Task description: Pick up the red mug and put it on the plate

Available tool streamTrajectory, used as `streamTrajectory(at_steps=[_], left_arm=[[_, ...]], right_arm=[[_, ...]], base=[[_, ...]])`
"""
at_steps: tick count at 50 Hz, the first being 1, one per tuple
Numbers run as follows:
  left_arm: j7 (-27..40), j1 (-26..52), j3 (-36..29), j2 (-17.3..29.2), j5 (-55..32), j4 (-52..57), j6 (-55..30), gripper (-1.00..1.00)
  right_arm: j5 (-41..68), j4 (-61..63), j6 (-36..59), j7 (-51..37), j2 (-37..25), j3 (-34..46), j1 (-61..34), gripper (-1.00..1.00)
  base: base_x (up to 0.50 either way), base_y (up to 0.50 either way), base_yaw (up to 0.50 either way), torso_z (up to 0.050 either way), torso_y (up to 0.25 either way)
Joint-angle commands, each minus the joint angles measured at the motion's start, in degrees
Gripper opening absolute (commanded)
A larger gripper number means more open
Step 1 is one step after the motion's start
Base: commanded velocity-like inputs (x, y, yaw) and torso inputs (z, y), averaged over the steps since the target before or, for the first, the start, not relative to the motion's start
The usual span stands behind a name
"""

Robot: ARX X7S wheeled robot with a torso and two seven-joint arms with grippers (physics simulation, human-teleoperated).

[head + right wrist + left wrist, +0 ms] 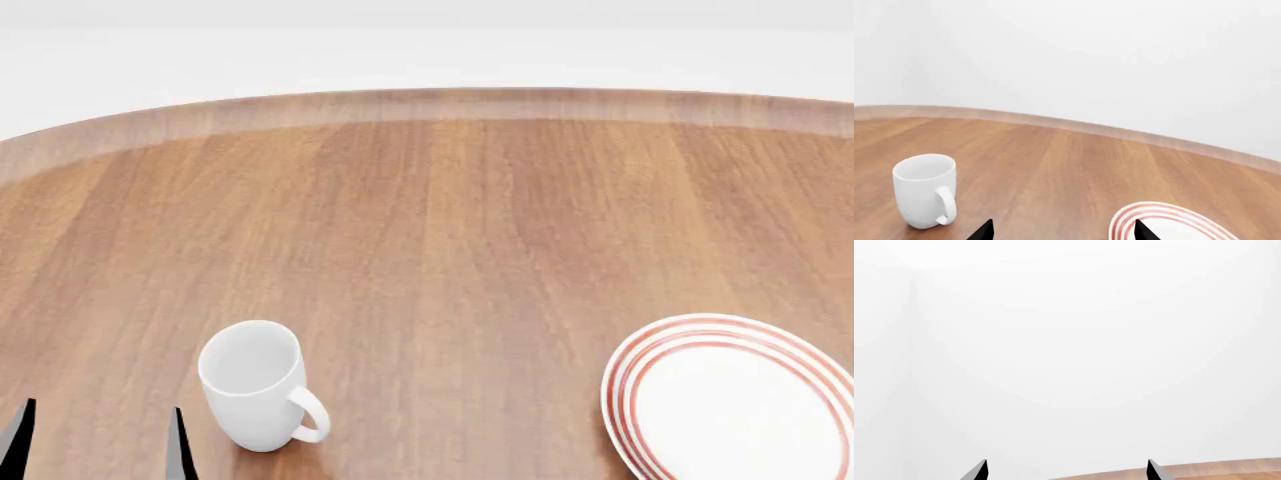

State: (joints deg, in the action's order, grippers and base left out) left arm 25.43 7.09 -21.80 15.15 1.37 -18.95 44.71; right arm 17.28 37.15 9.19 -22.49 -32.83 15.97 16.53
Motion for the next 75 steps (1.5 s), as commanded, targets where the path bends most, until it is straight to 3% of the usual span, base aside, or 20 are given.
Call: streamTrajectory(at_steps=[1, 29, 48, 75], left_arm=[[0.2, 0.1, -0.2, 0.1, 0.0, -0.1, 0.3, 1.0], [0.6, 0.3, -0.7, 0.4, 0.1, -0.3, 0.7, 1.0], [0.9, 0.4, -1.1, 0.6, 0.0, -0.4, 0.9, 1.0], [1.3, 0.6, -1.5, 0.8, 0.0, -0.6, 1.3, 1.0]], right_arm=[[-0.5, 3.4, -5.9, -0.1, -2.5, -1.8, 7.7, 1.0], [-7.2, -3.4, -22.6, 1.5, -1.9, -0.1, 18.5, 1.0], [-7.0, -12.5, -25.2, 3.0, 0.5, 2.7, 16.5, 1.0], [-6.8, -15.6, -26.8, 3.3, 1.0, 4.0, 16.6, 1.0]], base=[[0.0, 0.0, 0.0, 0.0, 0.0], [0.0, 0.0, 0.0, 0.0, 0.0], [0.0, 0.0, 0.0, 0.0, 0.0], [0.0, 0.0, 0.0, 0.0, 0.0]])
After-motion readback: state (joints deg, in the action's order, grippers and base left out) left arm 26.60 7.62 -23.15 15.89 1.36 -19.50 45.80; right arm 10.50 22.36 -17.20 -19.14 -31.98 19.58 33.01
